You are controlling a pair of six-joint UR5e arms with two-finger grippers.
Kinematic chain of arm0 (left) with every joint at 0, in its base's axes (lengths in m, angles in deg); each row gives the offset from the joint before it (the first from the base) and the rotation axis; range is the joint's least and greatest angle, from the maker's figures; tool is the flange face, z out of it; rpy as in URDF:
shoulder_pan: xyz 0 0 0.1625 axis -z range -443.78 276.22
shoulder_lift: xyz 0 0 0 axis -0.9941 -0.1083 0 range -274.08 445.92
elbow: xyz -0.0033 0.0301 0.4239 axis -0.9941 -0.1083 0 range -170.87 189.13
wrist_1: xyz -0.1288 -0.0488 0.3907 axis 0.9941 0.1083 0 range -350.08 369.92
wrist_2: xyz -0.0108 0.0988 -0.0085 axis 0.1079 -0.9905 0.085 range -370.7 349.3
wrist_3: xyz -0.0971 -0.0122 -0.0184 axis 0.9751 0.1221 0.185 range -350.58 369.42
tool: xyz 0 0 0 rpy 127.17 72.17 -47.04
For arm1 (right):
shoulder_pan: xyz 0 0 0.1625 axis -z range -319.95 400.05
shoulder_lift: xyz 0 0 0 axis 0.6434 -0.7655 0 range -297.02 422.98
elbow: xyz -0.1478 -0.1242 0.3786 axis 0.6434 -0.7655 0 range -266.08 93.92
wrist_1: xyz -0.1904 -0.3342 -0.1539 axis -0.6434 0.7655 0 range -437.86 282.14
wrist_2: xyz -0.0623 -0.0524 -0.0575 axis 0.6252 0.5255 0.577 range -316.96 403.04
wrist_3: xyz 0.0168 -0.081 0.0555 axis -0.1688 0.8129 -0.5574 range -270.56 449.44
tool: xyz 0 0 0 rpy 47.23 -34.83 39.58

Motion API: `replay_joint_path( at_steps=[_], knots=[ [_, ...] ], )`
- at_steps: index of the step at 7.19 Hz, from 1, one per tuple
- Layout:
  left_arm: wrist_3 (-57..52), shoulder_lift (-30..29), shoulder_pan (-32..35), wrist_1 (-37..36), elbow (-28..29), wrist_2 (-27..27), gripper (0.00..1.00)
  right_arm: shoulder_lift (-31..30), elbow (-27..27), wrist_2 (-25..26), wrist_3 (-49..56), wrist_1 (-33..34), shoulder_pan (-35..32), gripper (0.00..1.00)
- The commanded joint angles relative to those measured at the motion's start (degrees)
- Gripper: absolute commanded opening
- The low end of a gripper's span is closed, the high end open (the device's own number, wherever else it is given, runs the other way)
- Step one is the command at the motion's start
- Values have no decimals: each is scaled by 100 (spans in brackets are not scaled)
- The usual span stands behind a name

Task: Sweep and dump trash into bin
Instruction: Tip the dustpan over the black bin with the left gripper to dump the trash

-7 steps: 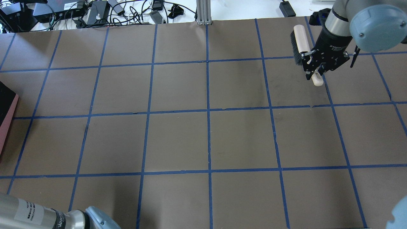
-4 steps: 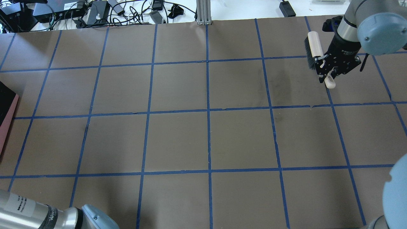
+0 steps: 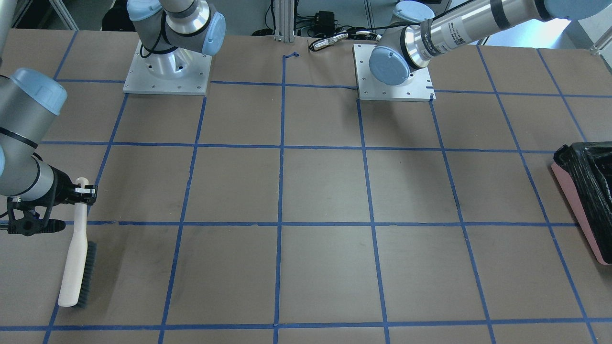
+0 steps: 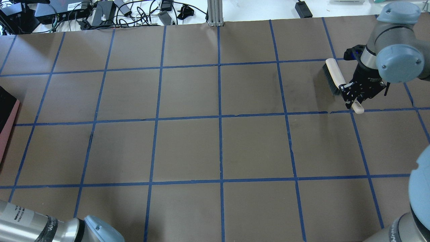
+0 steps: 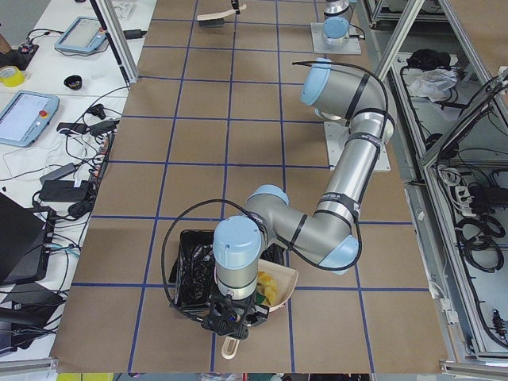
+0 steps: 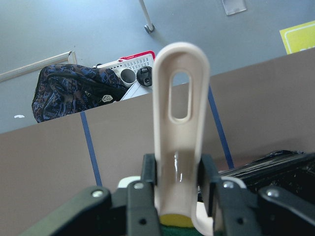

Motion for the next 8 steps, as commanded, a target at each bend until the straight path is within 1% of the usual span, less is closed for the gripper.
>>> replay_joint_path(
  at_steps=[1,3,4,5,7,8],
  knots=[
    [252,-100,-4,-260,-3,27,0,-8,59,165,75,70,34,0],
    [297,-170,5,-715,-38,45,0,-139,59,174,57,463,34,0],
    [332,-188,5,-1083,-64,62,0,-140,67,148,-48,474,34,0],
    [341,-179,14,-1269,-82,71,0,-140,67,113,-109,457,34,0],
    [507,-179,31,-1289,-91,369,0,-113,146,42,-128,500,34,0],
    [499,-179,49,-1411,-100,379,0,-113,295,42,-128,744,34,0]
  ],
)
